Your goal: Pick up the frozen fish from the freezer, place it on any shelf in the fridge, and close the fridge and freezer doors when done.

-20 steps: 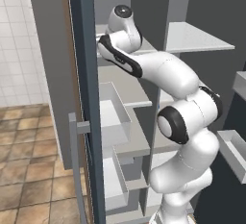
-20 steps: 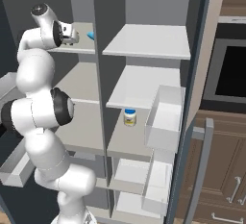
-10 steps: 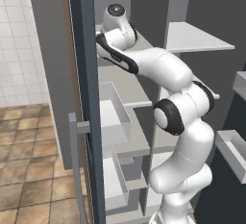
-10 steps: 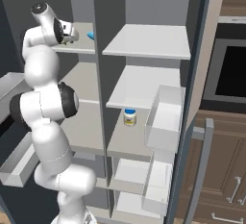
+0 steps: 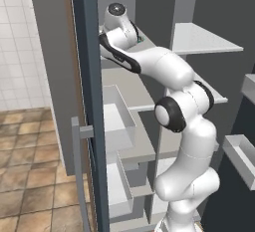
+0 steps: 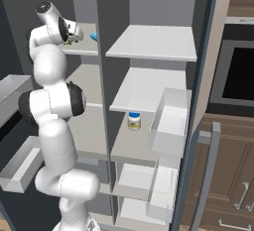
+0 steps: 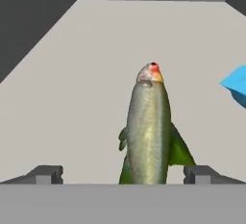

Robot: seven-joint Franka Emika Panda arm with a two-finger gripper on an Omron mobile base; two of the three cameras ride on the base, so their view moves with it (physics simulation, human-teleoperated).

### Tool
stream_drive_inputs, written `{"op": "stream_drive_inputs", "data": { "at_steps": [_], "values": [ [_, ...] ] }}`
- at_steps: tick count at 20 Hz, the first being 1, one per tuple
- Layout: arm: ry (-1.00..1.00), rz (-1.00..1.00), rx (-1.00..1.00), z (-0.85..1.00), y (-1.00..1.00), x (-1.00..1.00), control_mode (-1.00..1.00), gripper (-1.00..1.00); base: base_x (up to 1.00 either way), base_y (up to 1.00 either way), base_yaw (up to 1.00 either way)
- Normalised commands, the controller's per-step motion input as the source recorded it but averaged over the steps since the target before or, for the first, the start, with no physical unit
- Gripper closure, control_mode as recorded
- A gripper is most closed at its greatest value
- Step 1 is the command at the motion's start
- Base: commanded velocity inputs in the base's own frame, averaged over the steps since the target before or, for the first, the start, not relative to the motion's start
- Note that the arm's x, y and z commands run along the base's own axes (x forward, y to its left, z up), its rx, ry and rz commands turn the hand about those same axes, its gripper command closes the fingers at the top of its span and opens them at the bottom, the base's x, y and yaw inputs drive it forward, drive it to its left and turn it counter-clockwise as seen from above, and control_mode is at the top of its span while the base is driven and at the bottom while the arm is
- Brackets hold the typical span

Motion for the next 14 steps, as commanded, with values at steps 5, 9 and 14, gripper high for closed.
{"op": "stream_drive_inputs", "data": {
  "at_steps": [5, 9, 14],
  "values": [
    [0.00, -0.04, 0.01, -0.30, 0.00, 0.21, -1.00, -1.00, 0.00, 0.00, 0.00],
    [0.00, -0.04, 0.08, -0.40, -0.23, 0.00, -1.00, 1.00, 0.00, 0.00, 0.00],
    [-0.01, -0.04, 0.17, -0.51, -0.54, 0.00, -1.00, 1.00, 0.00, 0.00, 0.00]
  ]
}}
